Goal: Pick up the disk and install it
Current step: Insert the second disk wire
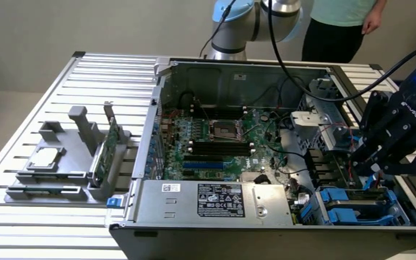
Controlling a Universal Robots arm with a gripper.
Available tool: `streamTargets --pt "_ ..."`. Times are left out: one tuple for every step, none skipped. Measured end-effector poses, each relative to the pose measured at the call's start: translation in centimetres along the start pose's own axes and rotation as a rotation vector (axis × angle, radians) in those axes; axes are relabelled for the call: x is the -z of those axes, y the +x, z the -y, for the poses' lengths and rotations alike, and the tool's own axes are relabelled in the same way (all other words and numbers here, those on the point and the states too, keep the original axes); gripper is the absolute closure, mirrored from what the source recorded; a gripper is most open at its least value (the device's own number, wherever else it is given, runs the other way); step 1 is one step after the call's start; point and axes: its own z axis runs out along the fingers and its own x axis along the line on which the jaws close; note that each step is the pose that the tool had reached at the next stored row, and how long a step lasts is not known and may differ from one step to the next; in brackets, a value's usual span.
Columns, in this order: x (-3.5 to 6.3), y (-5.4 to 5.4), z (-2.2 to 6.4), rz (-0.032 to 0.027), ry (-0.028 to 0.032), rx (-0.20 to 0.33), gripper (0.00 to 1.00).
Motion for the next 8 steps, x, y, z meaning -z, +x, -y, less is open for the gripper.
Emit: streamTargets --pt "0.01 0.02 0.00 0.0056 -0.0002 -0.001 0.67" --pt "0.02 0.04 0.00 0.0105 -0.0003 -0.001 0.67" --pt "0.02 0.07 0.00 0.0145 -0.0004 -0.002 0.67" --pt "0.03 0.10 0.00 0.0180 -0.0005 -0.002 0.67" --pt "0.03 0.14 0.00 0.0211 -0.0006 -0.002 0.67" --pt "0.03 0.19 0.01 0.0248 -0.0007 -0.003 0.67" --pt "0.04 0.24 0.01 0.0282 -0.0008 -0.003 0.67" --pt "0.04 0.29 0.01 0.0316 -0.0009 -0.003 0.70"
